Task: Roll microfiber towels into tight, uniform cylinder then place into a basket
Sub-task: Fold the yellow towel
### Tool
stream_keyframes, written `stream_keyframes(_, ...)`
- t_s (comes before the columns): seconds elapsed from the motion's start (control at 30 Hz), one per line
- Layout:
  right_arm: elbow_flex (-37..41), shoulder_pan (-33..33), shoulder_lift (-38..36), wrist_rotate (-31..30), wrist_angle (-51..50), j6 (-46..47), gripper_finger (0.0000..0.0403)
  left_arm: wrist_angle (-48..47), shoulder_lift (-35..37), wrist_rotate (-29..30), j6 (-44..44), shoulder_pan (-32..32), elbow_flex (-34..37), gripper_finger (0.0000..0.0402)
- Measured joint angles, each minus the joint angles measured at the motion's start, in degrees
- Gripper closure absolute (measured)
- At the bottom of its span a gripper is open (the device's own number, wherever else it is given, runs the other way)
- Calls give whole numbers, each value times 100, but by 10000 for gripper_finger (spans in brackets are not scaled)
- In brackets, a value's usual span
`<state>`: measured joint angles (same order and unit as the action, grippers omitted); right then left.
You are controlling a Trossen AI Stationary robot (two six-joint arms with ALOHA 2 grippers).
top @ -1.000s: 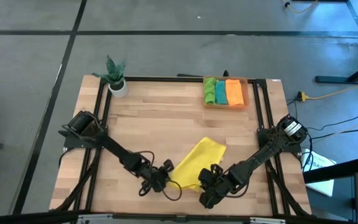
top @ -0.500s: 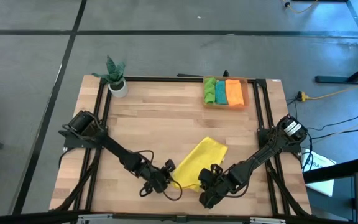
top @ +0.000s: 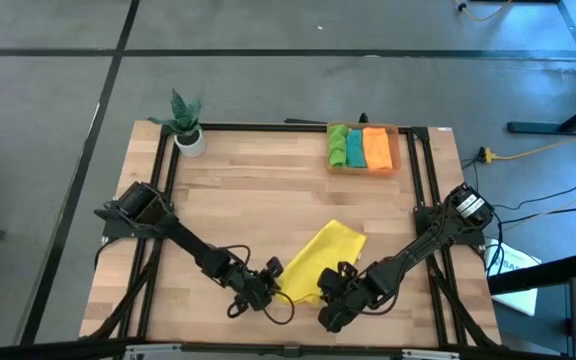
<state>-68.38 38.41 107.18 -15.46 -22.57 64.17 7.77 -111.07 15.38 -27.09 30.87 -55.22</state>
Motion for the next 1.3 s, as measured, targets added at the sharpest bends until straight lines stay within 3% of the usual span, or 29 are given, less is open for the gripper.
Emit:
stream_keyframes(0.23, 0, 0, 0, 3, 0, 8, 396, -44, -1, -151, 189, -2, 4, 395)
stream_keyframes(0.4, 0, 0, 0, 134, 0, 25, 396, -249, 159, -564, 858, -159, 23, 400)
stream_keyframes(0.57, 0, 0, -41, 143, 3, 137, 396, -656, 378, -815, 908, -389, 30, 401)
stream_keyframes(0.83, -4, 42, -219, -100, -4, 183, 396, -901, 1008, -2188, 1627, -1019, 26, 401)
stream_keyframes(1.1, -4, 50, -223, -137, -473, 978, 396, -1147, 1276, -2564, 2686, -1391, -179, 401)
stream_keyframes(1.3, -2, 52, -223, -142, -862, 1643, 396, -1628, 1178, -2430, 3086, -1543, -595, 401)
